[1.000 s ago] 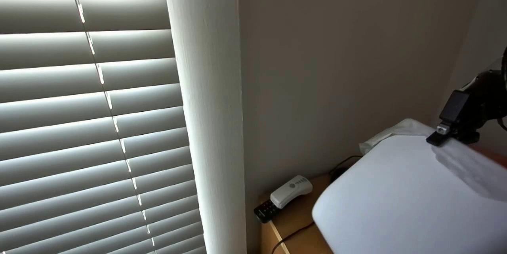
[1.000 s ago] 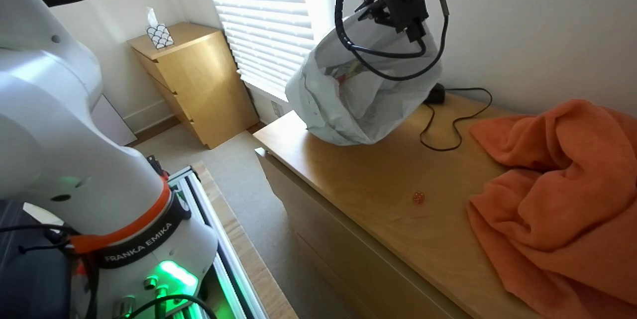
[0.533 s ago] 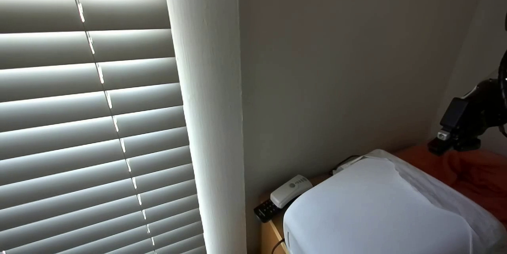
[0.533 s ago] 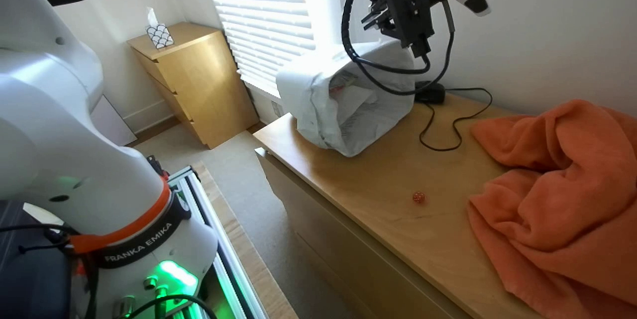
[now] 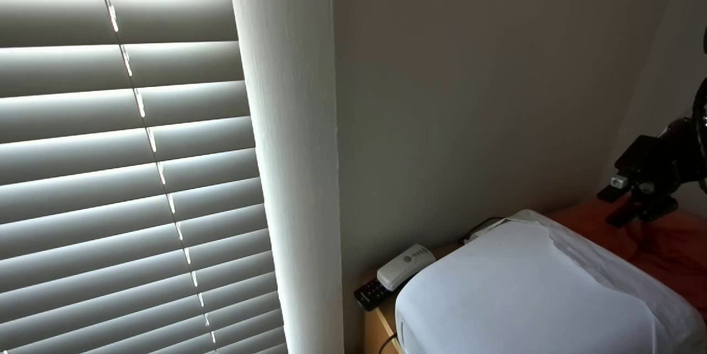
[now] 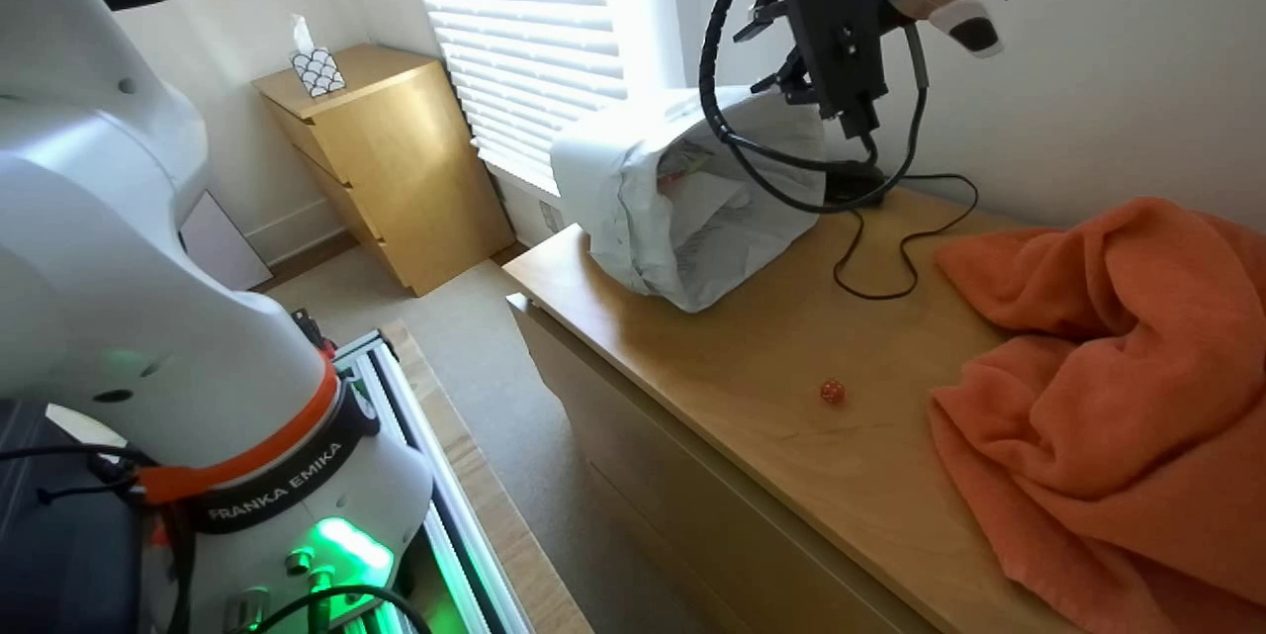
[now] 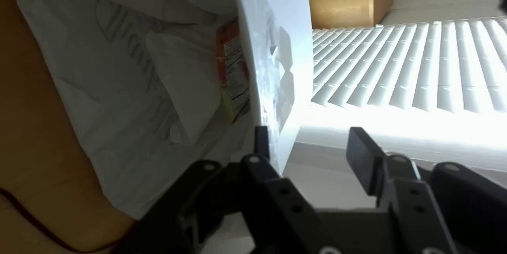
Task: Pick up the waste bin and lay it on the counter top in a horizontal position
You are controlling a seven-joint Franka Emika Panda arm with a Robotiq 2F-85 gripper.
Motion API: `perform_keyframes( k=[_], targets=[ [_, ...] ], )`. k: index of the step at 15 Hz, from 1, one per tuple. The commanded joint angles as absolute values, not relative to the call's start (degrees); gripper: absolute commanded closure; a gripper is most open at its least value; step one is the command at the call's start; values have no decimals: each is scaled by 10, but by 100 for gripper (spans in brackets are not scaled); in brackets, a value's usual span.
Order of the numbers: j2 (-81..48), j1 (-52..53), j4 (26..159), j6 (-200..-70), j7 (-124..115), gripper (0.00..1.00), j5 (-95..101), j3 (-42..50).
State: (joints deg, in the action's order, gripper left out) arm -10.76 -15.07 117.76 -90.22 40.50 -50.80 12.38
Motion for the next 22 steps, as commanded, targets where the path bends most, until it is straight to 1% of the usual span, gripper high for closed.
perform_keyframes(
  k=[1, 2, 3, 4, 17, 18, 22],
  targets=[
    [-92, -154, 1176, -900, 412, 16, -506, 125],
    [-87, -153, 1175, -907, 410, 7, -500, 126],
    [-82, -154, 1175, -909, 410, 1, -497, 127],
    [-76, -153, 1176, -916, 408, 0, -493, 128],
    [4, -152, 1188, -968, 394, 0, -413, 142],
    [-20, -152, 1168, -952, 400, 0, -428, 141],
    [-20, -151, 1167, -952, 400, 0, -427, 140]
  ],
)
